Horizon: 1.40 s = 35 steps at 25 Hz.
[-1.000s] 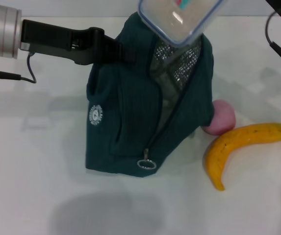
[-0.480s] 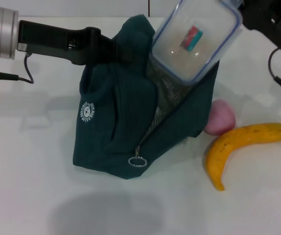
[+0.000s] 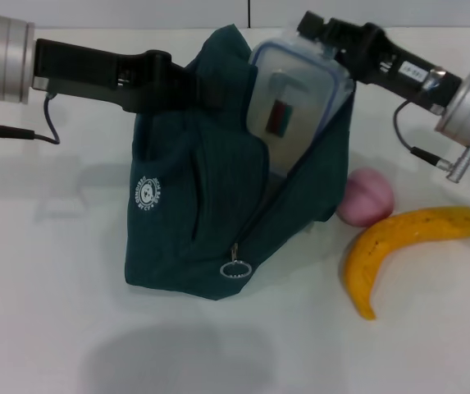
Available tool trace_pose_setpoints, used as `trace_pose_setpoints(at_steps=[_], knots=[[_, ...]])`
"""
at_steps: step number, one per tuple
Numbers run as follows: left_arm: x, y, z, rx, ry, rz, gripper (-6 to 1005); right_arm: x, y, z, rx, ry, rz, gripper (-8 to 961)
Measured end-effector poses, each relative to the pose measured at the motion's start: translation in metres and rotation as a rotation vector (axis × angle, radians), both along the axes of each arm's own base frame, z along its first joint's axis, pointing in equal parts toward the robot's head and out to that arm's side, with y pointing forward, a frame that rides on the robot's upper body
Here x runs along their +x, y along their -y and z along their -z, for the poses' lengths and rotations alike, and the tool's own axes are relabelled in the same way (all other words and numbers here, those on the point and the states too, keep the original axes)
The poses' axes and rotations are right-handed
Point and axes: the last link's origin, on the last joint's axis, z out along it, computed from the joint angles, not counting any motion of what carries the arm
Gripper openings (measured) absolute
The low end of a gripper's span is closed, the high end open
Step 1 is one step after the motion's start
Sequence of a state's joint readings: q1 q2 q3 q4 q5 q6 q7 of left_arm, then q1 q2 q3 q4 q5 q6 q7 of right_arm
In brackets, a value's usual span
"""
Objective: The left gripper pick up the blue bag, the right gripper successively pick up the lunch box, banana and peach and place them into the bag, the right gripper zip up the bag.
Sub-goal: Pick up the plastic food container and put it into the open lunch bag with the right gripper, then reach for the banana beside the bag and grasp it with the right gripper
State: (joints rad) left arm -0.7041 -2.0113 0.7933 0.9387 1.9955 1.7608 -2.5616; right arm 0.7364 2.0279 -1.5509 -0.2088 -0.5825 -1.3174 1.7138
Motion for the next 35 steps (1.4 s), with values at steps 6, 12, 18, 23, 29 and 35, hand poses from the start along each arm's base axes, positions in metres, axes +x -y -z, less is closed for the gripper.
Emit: trace_pose_setpoints(at_steps=[6, 12, 18, 23, 29, 35], knots=[[-0.004, 0.002, 0.000, -0.003, 0.001, -0.008, 39, -0.011, -0.003, 0.017, -0.033, 0.073, 0.001, 182], [-0.005, 0.003, 0.000, -0.004, 0.002, -0.011, 39, -0.015, 0.002, 0.017, 0.008, 0.074, -0.049, 199], [-0.007, 0.004, -0.002, 0.000, 0.003, -0.015, 39, 0.001, 0.009, 0.006, 0.065, 0.040, -0.019, 285], [-0.009, 0.005, -0.006, 0.011, 0.023, -0.021, 39, 0.021, 0.008, -0.014, 0.108, 0.033, 0.016, 387], [-0.011, 0.006, -0.009, 0.018, 0.029, -0.025, 39, 0.049, 0.009, -0.057, 0.192, 0.099, -0.017, 615], [-0.014, 0.006, -0.011, 0.020, 0.026, -0.034, 39, 0.034, -0.001, -0.082, 0.120, 0.409, -0.264, 870]])
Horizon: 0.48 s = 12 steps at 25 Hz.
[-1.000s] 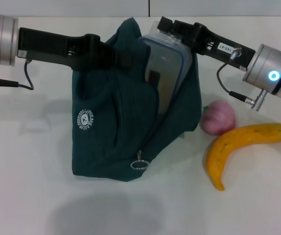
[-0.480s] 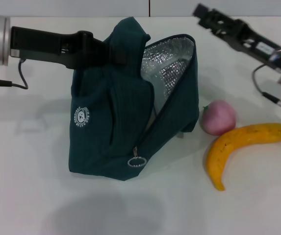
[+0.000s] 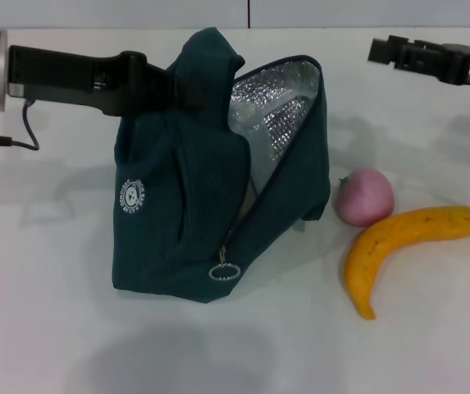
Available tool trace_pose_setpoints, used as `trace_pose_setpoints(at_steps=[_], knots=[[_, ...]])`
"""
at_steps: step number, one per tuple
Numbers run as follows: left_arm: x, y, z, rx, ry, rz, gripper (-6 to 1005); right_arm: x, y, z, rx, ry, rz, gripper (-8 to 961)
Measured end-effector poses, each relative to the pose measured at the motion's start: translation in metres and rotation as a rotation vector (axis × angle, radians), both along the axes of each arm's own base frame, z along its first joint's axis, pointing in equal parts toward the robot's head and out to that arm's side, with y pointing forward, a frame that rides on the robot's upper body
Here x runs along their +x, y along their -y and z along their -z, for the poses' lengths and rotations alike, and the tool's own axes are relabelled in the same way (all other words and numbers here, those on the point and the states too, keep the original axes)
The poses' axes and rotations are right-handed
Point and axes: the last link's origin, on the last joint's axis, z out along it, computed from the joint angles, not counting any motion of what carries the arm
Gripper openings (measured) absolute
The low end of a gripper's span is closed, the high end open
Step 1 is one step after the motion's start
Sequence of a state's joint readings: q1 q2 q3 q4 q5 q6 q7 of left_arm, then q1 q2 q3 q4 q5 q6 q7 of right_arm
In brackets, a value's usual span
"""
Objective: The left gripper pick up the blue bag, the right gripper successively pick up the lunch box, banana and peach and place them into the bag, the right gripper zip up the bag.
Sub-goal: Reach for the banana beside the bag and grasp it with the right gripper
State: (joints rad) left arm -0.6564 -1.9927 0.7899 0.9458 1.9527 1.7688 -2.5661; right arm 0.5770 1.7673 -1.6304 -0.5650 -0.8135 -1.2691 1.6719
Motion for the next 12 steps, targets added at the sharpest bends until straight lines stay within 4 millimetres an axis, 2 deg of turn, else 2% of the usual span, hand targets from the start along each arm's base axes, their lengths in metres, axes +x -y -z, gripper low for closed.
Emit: trace_pose_setpoints(at_steps=[3, 7, 12], knots=[[0.000, 0.000, -0.001, 0.002, 0.000, 0.001, 39, -0.017, -0.005, -0.009, -0.016, 0.146, -0.085, 871], [0.000, 0.000, 0.000, 0.001, 0.000, 0.000, 39, -0.032, -0.009, -0.022, -0.045, 0.425, -0.136, 871], [0.001, 0.000, -0.001, 0.002, 0.001, 0.002, 39, -0.046, -0.001, -0.045, -0.055, 0.812, -0.248, 868]])
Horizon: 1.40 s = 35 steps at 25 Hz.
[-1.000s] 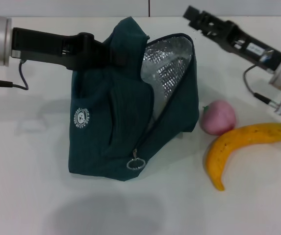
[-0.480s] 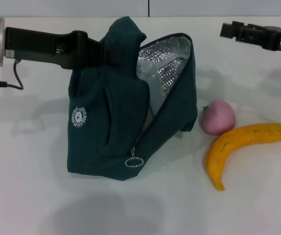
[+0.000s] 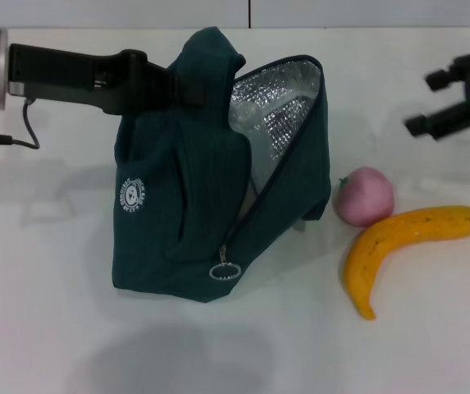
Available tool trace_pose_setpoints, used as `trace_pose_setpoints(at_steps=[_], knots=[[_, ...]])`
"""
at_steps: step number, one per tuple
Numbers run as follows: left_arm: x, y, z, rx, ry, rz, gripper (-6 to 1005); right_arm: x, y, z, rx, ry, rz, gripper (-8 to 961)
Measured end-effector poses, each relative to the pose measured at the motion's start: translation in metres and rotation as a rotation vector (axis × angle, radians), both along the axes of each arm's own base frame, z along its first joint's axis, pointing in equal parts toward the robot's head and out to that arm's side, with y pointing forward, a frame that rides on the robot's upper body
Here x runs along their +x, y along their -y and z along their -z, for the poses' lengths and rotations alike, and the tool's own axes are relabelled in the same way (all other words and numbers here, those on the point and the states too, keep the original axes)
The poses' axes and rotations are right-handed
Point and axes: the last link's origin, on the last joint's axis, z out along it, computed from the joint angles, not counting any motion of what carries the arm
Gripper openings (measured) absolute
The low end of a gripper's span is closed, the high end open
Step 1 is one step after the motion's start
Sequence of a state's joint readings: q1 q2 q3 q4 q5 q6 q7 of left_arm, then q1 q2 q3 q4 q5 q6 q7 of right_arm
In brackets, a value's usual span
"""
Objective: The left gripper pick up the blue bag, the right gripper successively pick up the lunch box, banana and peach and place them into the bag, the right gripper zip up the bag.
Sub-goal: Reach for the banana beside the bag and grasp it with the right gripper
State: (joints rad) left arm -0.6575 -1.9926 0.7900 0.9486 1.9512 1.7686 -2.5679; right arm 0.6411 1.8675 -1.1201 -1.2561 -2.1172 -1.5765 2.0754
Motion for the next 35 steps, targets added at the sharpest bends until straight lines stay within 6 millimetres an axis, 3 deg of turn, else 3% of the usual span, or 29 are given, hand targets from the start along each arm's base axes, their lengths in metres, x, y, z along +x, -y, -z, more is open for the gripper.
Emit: trace_pose_setpoints(at_steps=[4, 8, 19, 35], knots=[[0.001, 0.000, 0.001, -0.003, 0.001, 0.002, 39, -0.007, 0.009, -0.011, -0.059, 0.272, -0.122, 860], [0.002, -0.001, 0.001, -0.003, 0.002, 0.003, 39, -0.010, 0.012, -0.009, -0.108, 0.356, -0.234, 851], [0.007, -0.004, 0.002, 0.003, 0.004, 0.012, 39, 0.000, 0.023, 0.051, -0.264, 0.568, -0.384, 822], [0.009, -0.004, 0.004, -0.002, 0.011, 0.011, 39, 0.025, 0.018, 0.082, -0.314, 0.524, -0.339, 770]])
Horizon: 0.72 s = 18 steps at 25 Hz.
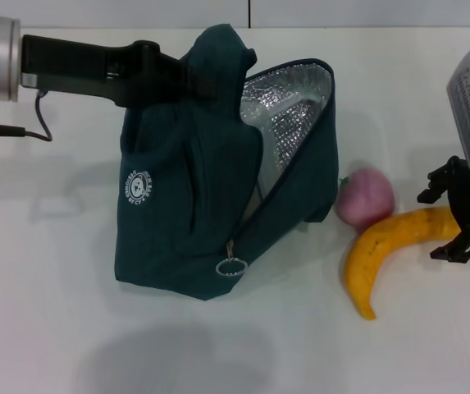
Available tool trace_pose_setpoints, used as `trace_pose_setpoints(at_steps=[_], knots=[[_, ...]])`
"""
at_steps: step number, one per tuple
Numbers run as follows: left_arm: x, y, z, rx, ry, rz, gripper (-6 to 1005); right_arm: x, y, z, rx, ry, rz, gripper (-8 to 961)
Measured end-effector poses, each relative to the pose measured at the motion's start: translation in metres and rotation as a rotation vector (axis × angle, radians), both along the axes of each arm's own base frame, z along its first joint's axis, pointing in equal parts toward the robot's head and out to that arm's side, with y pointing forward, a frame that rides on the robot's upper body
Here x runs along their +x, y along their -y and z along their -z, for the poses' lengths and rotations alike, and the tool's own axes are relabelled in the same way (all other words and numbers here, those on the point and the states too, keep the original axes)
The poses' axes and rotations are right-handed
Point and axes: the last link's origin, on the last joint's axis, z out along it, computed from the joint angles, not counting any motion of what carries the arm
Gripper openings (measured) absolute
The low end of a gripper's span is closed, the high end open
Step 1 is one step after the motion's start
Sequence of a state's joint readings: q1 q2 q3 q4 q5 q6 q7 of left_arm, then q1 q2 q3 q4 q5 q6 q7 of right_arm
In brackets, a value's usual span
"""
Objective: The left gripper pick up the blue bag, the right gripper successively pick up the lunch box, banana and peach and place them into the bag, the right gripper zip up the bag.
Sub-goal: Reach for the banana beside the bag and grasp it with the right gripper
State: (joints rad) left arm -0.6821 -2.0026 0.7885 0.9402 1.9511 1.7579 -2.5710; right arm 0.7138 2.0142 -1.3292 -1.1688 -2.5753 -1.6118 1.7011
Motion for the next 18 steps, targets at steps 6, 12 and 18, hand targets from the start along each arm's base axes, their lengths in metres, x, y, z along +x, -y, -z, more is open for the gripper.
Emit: trace_pose_setpoints(at_steps=[6, 12, 18], knots=[[0.0020, -0.0010, -0.0002, 0.001, 0.000, 0.006, 39, 0.0055, -0.0036, 0.0060, 0.004, -0.001, 0.009, 750], [0.0023, -0.0011, 0.0000, 0.001, 0.000, 0.008, 39, 0.0077, -0.0078, 0.0086, 0.025, -0.005, 0.003, 731], [0.0033, -0.0014, 0.0001, 0.001, 0.000, 0.011, 39, 0.0067, -0.0085, 0.0084, 0.028, -0.006, -0.002, 711]])
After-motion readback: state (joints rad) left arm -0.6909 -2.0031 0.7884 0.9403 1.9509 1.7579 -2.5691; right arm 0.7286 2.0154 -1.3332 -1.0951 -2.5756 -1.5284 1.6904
